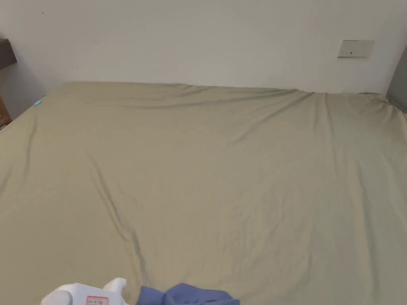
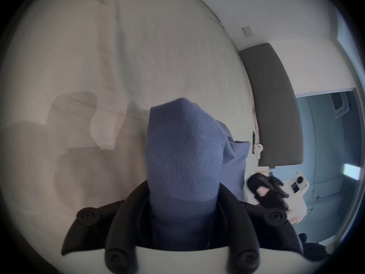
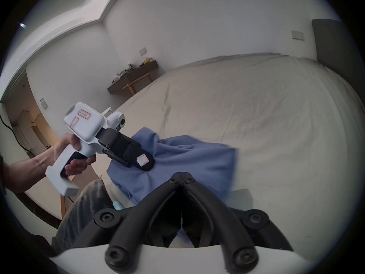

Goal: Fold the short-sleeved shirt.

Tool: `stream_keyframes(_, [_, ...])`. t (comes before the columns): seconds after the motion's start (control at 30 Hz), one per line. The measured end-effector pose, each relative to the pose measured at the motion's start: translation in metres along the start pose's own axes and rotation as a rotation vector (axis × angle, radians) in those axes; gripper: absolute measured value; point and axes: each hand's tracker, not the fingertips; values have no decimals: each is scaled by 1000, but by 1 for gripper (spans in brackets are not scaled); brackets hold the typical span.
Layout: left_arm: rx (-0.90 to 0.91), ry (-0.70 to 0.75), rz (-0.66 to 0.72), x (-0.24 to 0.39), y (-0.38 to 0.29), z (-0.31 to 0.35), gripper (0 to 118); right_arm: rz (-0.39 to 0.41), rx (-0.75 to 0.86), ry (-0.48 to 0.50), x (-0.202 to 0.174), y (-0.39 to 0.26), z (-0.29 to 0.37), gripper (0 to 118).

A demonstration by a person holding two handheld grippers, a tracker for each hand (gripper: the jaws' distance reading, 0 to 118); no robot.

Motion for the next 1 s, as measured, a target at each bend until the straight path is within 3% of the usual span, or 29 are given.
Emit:
stream_keyframes(0.23, [21,266,-10,-80,20,110,30,35,42,-71,-15,22,16,1])
stream_keyframes(0.33, [31,471,-32,-117,31,159,30,24,74,-77,-26,33,15,1])
stream_keyframes(0.5, [30,573,101,-167,37,232,30,47,67,-85,-38,43,7,1])
stream_keyframes(0.6, [35,745,99,-185,35,265,30,70,56,-97,-39,44,3,1])
stream_keyframes(0.83, [103,717,262,-233,18,280,31,22,48,-95,-40,44,-2,1])
stream_keyframes(0.87, [128,713,275,-233,17,279,38,31,47,-95,-42,44,-3,1])
stream_keyframes(0.93, [130,757,289,-227,19,277,80,51,39,-95,-44,45,-3,1])
stream_keyframes(0.97, [112,833,274,-223,20,277,95,54,39,-94,-45,45,-3,1])
stream_keyframes(1.0, [109,884,259,-219,18,280,99,56,40,-91,-45,46,-2,1])
